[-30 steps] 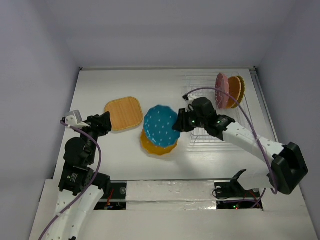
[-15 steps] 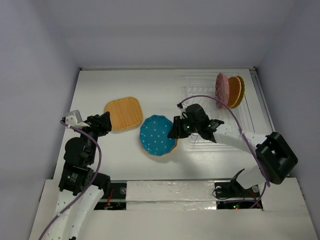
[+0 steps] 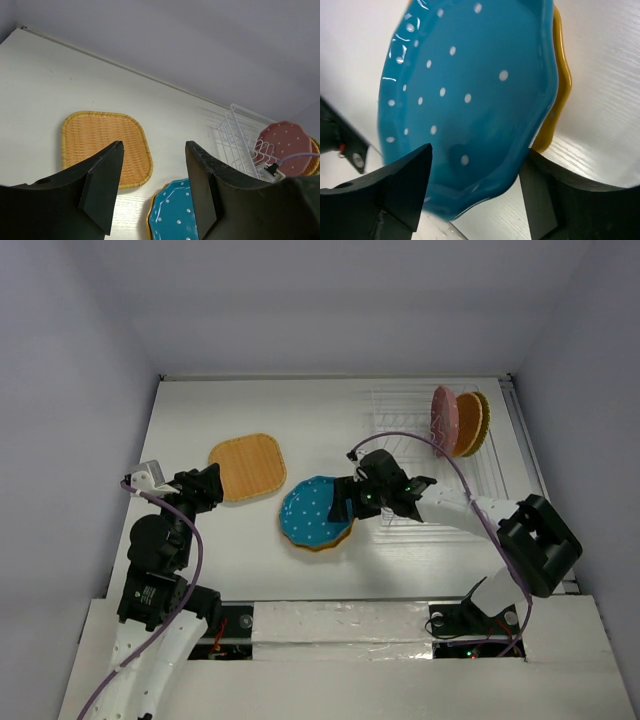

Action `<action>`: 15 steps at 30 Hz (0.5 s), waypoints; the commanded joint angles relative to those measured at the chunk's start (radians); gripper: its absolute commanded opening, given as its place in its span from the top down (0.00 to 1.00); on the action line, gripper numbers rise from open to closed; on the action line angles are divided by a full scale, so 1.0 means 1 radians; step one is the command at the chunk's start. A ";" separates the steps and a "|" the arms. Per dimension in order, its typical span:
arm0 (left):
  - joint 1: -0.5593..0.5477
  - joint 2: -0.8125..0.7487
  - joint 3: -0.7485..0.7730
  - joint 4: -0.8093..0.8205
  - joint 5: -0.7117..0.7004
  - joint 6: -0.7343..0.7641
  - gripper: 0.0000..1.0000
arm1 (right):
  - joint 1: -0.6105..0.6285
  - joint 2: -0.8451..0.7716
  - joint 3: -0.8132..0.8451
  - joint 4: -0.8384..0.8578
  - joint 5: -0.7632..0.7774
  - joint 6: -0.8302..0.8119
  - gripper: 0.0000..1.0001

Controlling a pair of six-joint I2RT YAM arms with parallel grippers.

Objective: Unload the plates from the dish rack

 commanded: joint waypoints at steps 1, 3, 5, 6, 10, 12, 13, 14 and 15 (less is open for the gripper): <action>0.002 0.003 -0.007 0.040 0.003 0.001 0.51 | 0.042 0.001 0.091 -0.042 0.080 -0.056 0.20; 0.002 0.006 -0.007 0.039 0.003 0.004 0.51 | 0.055 0.008 0.104 -0.072 0.122 -0.062 0.15; 0.002 0.004 -0.005 0.040 0.003 0.003 0.51 | 0.068 0.017 0.128 -0.105 0.189 -0.071 0.10; 0.002 0.003 -0.007 0.042 0.003 0.003 0.51 | 0.087 0.020 0.139 -0.141 0.221 -0.074 0.08; 0.002 0.003 -0.007 0.042 0.003 0.003 0.51 | 0.144 0.018 0.187 -0.211 0.353 -0.075 0.06; 0.002 0.000 -0.007 0.042 0.003 0.003 0.51 | 0.156 0.008 0.208 -0.224 0.396 -0.068 0.06; 0.002 -0.002 -0.005 0.042 0.003 0.003 0.51 | 0.171 0.001 0.216 -0.227 0.410 -0.064 0.06; 0.002 -0.004 -0.007 0.042 0.003 0.003 0.51 | 0.171 -0.002 0.228 -0.234 0.437 -0.064 0.06; 0.002 -0.004 -0.005 0.042 0.003 0.003 0.51 | 0.182 -0.006 0.251 -0.250 0.451 -0.064 0.06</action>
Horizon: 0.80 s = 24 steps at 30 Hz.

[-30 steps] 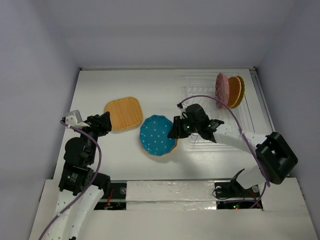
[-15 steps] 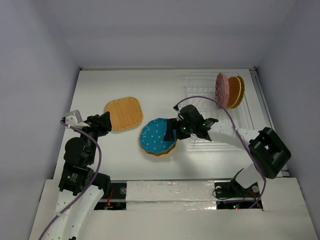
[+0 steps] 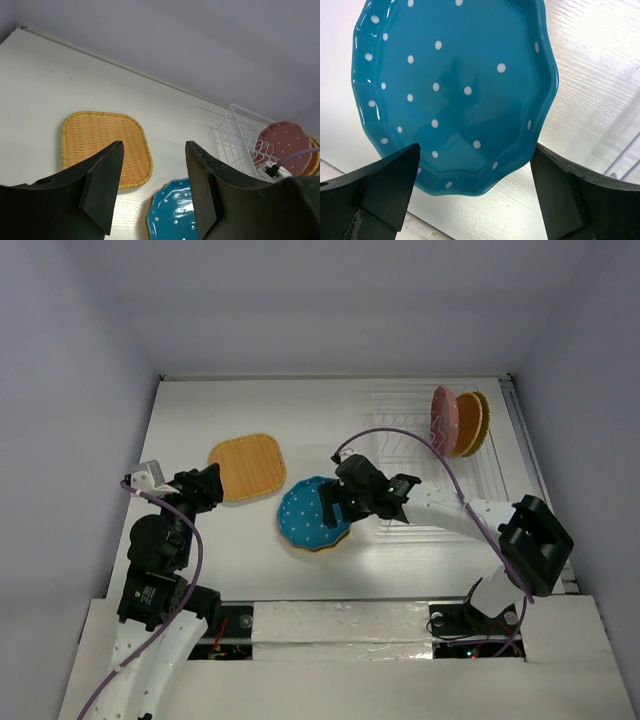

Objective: Unload the plates from the dish rack

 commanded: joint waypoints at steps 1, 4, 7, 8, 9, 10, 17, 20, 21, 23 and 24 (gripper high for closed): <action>0.002 -0.005 -0.007 0.040 0.003 0.002 0.51 | 0.026 -0.043 0.101 -0.009 0.124 -0.011 0.06; 0.002 -0.008 -0.005 0.042 0.003 0.002 0.51 | 0.026 -0.060 0.129 -0.004 0.173 -0.014 0.12; 0.002 -0.012 -0.007 0.042 0.003 0.002 0.51 | 0.026 -0.052 0.166 0.010 0.214 -0.019 0.13; 0.002 -0.014 -0.007 0.040 0.003 0.002 0.51 | 0.026 -0.045 0.180 0.004 0.227 -0.019 0.14; 0.002 -0.015 -0.005 0.040 0.003 0.002 0.51 | 0.026 -0.037 0.190 -0.004 0.230 -0.019 0.14; 0.002 -0.015 -0.007 0.040 0.003 0.002 0.51 | 0.026 -0.025 0.200 -0.006 0.230 -0.020 0.15; 0.002 -0.025 -0.005 0.040 0.003 0.002 0.51 | 0.026 -0.061 0.244 -0.027 0.331 -0.036 0.75; 0.002 -0.026 -0.007 0.042 0.003 0.002 0.51 | -0.031 -0.129 0.279 -0.076 0.522 -0.066 1.00; 0.002 -0.026 -0.005 0.042 0.003 0.002 0.51 | -0.104 -0.150 0.290 -0.105 0.570 -0.077 1.00; 0.002 -0.032 -0.007 0.040 0.003 0.002 0.51 | -0.188 -0.164 0.287 -0.121 0.598 -0.105 1.00; 0.002 -0.035 -0.005 0.040 0.003 0.002 0.51 | -0.231 -0.172 0.283 -0.133 0.628 -0.114 1.00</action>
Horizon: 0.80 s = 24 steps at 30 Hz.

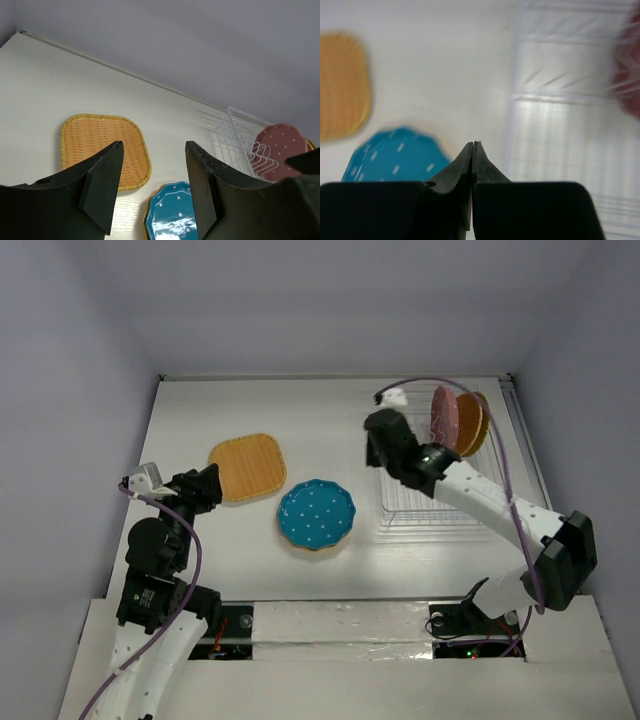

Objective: Unload the plates from the dish rack

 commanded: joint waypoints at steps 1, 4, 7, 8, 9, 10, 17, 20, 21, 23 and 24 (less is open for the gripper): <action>0.002 -0.021 -0.007 0.040 0.003 0.002 0.51 | -0.205 -0.073 0.055 -0.047 0.211 -0.054 0.92; 0.002 -0.027 -0.007 0.040 0.003 0.002 0.51 | -0.300 -0.039 0.079 -0.100 0.332 -0.086 0.51; 0.002 -0.030 -0.007 0.042 0.003 0.002 0.51 | -0.394 0.028 0.131 -0.124 0.345 -0.132 0.27; 0.002 -0.030 -0.007 0.040 0.003 0.002 0.51 | -0.413 0.048 0.151 -0.126 0.332 -0.137 0.23; 0.002 -0.032 -0.007 0.042 0.003 0.002 0.51 | -0.428 0.068 0.159 -0.118 0.325 -0.140 0.20; 0.002 -0.034 -0.007 0.042 0.003 0.002 0.50 | -0.445 0.087 0.164 -0.106 0.325 -0.152 0.14; -0.007 -0.029 -0.007 0.040 0.003 0.002 0.50 | -0.528 0.298 0.292 -0.098 0.305 -0.204 0.33; -0.007 -0.027 -0.007 0.042 0.003 0.002 0.50 | -0.537 0.348 0.308 -0.069 0.360 -0.238 0.42; -0.007 -0.027 -0.007 0.042 0.003 0.002 0.50 | -0.537 0.352 0.309 -0.064 0.370 -0.243 0.44; -0.007 -0.029 -0.008 0.042 0.003 0.002 0.50 | -0.537 0.351 0.300 -0.055 0.369 -0.252 0.58; -0.007 -0.029 -0.007 0.042 0.003 0.002 0.50 | -0.537 0.348 0.297 -0.051 0.374 -0.255 0.62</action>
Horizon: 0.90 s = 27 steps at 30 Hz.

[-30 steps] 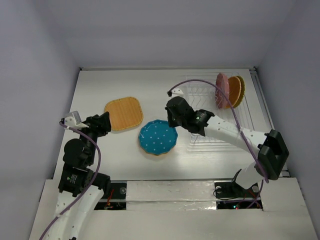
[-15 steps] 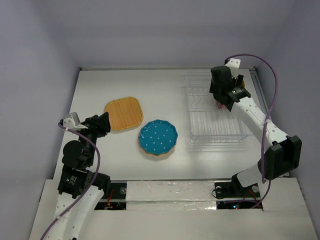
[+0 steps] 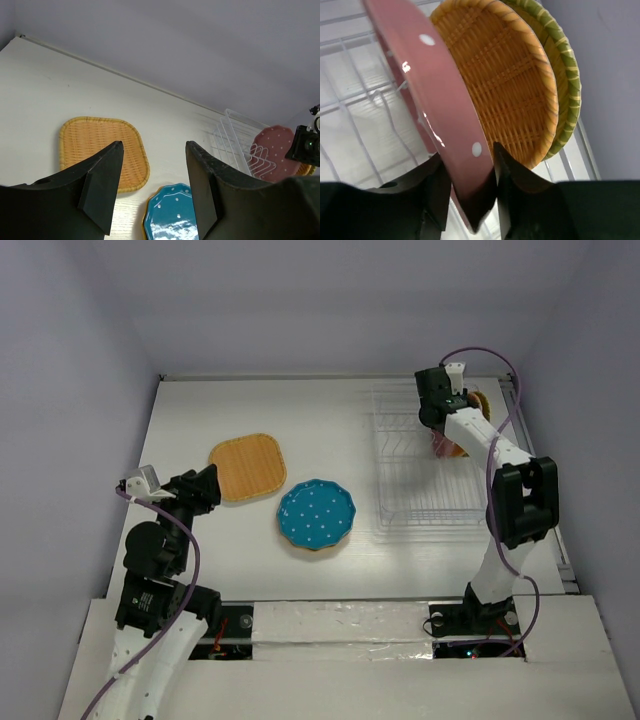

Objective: Unload the plates from the dish rack

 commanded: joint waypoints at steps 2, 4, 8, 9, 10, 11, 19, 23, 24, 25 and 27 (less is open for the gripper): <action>-0.006 -0.004 -0.007 0.043 0.003 0.002 0.50 | 0.000 -0.037 0.052 0.026 0.074 -0.040 0.74; -0.006 -0.003 -0.007 0.043 0.003 0.002 0.50 | 0.000 -0.048 0.061 0.012 0.086 -0.044 0.82; -0.006 -0.004 -0.007 0.041 0.003 0.002 0.50 | 0.028 -0.080 0.101 -0.009 0.122 -0.081 0.96; -0.006 -0.004 -0.007 0.041 0.003 0.002 0.50 | 0.028 -0.083 0.113 -0.017 0.126 -0.084 0.96; -0.006 -0.006 -0.007 0.043 0.003 0.002 0.51 | 0.028 -0.086 0.125 -0.025 0.126 -0.089 1.00; -0.006 -0.004 -0.008 0.043 0.003 0.002 0.50 | 0.028 -0.091 0.136 -0.026 0.125 -0.098 1.00; -0.006 -0.006 -0.008 0.043 0.003 0.001 0.50 | 0.068 -0.192 0.184 -0.033 0.083 -0.094 1.00; -0.006 -0.004 -0.007 0.041 0.003 0.001 0.50 | 0.100 -0.249 0.193 -0.042 0.091 -0.080 1.00; -0.006 -0.004 -0.008 0.041 0.003 0.001 0.50 | 0.100 -0.266 0.192 -0.046 0.073 -0.071 1.00; -0.006 -0.004 -0.007 0.043 0.003 0.001 0.50 | 0.117 -0.286 0.184 -0.042 0.061 -0.063 1.00; -0.006 -0.004 -0.007 0.041 0.003 0.001 0.50 | 0.161 -0.364 0.135 -0.014 0.015 -0.035 1.00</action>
